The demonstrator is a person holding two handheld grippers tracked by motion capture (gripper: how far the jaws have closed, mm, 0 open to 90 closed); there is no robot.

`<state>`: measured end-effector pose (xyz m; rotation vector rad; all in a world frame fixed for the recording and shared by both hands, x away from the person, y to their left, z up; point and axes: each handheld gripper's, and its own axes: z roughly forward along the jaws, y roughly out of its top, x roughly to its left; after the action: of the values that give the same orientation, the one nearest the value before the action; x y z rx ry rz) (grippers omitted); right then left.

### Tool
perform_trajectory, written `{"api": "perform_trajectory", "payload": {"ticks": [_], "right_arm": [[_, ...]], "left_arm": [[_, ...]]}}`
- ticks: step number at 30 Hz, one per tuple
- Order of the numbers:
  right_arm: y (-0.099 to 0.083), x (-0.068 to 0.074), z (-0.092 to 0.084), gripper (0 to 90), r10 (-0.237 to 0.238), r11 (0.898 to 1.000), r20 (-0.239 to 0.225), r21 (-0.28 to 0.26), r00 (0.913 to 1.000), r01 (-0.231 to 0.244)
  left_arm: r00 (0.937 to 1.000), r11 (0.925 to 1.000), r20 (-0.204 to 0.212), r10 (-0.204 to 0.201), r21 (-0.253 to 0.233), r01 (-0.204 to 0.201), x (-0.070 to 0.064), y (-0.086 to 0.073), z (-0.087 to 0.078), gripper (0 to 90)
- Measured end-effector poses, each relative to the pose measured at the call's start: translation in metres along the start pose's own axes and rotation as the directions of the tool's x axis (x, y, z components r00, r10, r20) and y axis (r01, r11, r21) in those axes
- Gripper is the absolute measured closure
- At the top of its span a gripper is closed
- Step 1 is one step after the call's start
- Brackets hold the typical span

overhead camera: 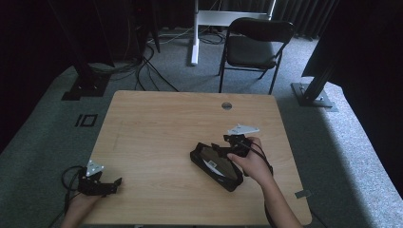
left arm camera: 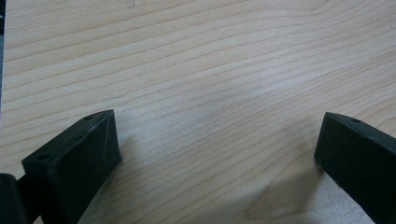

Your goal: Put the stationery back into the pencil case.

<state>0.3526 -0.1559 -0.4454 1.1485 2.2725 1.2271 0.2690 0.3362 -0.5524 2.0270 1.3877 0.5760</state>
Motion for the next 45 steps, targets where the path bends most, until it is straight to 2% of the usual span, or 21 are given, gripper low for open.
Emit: {"api": "perform_trajectory", "payload": {"ticks": [12, 15, 20, 25, 32, 36, 39, 45], "right_arm": [[-0.017, -0.023, -0.001, 35.5, 0.078, 0.997, 0.062, -0.011, 0.995, -0.078], [-0.023, -0.031, -0.001, 35.4, 0.076, 0.997, 0.076, -0.012, 0.9942, -0.076], [-0.035, -0.042, 0.0, 34.9, 0.11, 0.994, 0.094, -0.012, 0.9895, -0.109], [-0.046, -0.051, 0.0, 34.8, 0.119, 0.993, 0.115, 0.006, 0.9862, -0.121], [-0.059, -0.058, 0.0, 34.4, 0.147, 0.989, 0.134, 0.002, 0.98, -0.149], [-0.072, -0.065, -0.003, 33.0, 0.183, 0.983, 0.162, -0.007, 0.9697, -0.184], [-0.08, -0.069, -0.003, 32.8, 0.187, 0.982, 0.185, -0.003, 0.9649, -0.189], [-0.094, -0.074, -0.005, 31.3, 0.197, 0.979, 0.198, 0.013, 0.9602, -0.204]], "left_arm": [[1.0, 1.0, 0.0, 0.0, 0.0, 0.0, 0.0, 0.0, 0.0, 0.1], [1.0, 1.0, 0.0, 0.0, 0.0, 0.0, 0.0, 0.0, 0.0, 0.2], [1.0, 1.0, 0.0, 0.0, 0.0, 0.0, 0.0, 0.0, 0.0, 0.1], [1.0, 1.0, 0.0, 0.0, 0.0, 0.0, 0.0, 0.0, 0.0, 0.1], [1.0, 1.0, 0.0, 0.0, 0.0, 0.0, 0.0, 0.0, 0.0, 0.1], [1.0, 1.0, 0.0, 0.0, 0.0, 0.0, 0.0, 0.0, 0.0, 0.1], [1.0, 1.0, 0.0, 0.0, 0.0, 0.0, 0.0, 0.0, 0.0, 0.2], [1.0, 1.0, 0.0, 0.0, 0.0, 0.0, 0.0, 0.0, 0.0, 0.1]]}}
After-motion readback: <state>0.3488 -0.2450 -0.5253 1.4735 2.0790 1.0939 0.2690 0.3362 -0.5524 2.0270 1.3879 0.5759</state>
